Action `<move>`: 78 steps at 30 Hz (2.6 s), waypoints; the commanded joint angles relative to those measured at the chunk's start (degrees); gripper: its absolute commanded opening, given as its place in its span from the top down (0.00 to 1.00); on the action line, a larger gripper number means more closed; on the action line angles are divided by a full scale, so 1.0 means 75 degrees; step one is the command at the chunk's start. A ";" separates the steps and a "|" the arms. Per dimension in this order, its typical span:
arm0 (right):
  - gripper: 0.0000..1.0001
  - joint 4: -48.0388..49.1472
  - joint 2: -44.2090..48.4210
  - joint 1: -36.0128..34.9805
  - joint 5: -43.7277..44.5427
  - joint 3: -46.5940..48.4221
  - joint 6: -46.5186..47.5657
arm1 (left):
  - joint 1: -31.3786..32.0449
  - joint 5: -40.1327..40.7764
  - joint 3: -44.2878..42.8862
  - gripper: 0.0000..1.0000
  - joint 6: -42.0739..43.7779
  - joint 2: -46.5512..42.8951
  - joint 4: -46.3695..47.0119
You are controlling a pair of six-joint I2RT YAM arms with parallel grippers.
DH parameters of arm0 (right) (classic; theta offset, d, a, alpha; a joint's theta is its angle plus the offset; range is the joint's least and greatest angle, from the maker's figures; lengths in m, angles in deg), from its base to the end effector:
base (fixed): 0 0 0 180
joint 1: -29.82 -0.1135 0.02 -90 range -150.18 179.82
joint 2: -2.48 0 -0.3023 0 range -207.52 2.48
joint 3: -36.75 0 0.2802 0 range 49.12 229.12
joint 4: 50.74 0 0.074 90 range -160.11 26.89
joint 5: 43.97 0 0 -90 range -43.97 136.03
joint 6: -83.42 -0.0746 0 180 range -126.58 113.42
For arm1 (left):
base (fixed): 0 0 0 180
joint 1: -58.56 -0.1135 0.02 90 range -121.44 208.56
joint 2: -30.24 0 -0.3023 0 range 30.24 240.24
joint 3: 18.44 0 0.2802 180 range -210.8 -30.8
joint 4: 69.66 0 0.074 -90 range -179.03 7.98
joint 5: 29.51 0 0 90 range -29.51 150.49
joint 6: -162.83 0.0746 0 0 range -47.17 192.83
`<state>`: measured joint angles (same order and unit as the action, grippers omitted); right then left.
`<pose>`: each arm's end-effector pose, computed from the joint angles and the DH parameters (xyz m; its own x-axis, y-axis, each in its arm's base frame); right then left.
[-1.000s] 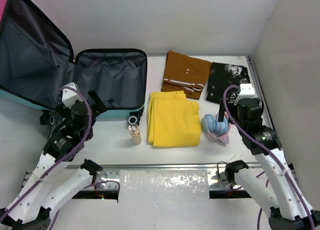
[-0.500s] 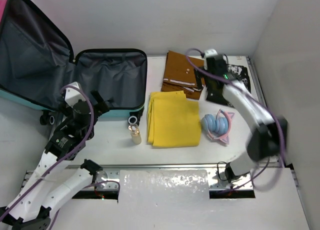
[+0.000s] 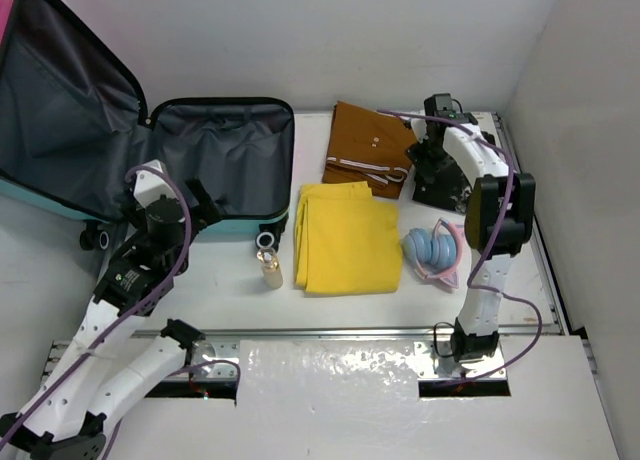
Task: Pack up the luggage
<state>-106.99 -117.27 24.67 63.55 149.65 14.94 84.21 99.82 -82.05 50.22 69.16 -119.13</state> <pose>0.5138 0.0238 0.2131 -0.8446 -0.4274 -0.3224 -0.2793 0.8656 -0.4157 0.1638 -0.0262 0.3653 -0.2781 -0.1964 -0.9403 -0.3150 0.9434 -0.1038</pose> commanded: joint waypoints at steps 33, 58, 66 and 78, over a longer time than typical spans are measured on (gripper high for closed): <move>0.12 0.1550 -0.1145 0.0065 -0.0626 0.1504 -0.1258 | -0.0502 -0.0720 0.0141 0.00 0.0308 0.0612 0.0552; 1.00 0.0717 -0.2013 0.1026 -0.1104 0.1432 -0.0324 | -0.0514 -0.1633 -0.0595 0.00 0.0203 0.1256 0.0272; 1.00 0.1375 0.0707 0.1073 -0.1898 0.1055 -0.2702 | -0.0339 -0.3973 -0.1828 0.00 -0.1328 0.2367 0.1136; 1.00 0.3025 0.2500 0.0266 -0.3894 -0.2058 -0.4017 | 0.1384 -0.5770 -0.5152 0.00 -0.2750 0.8225 0.5358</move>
<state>-92.32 -102.80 29.57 40.12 137.96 -11.40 93.89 62.68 -112.23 33.22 124.17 -88.37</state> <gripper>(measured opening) 0.020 0.999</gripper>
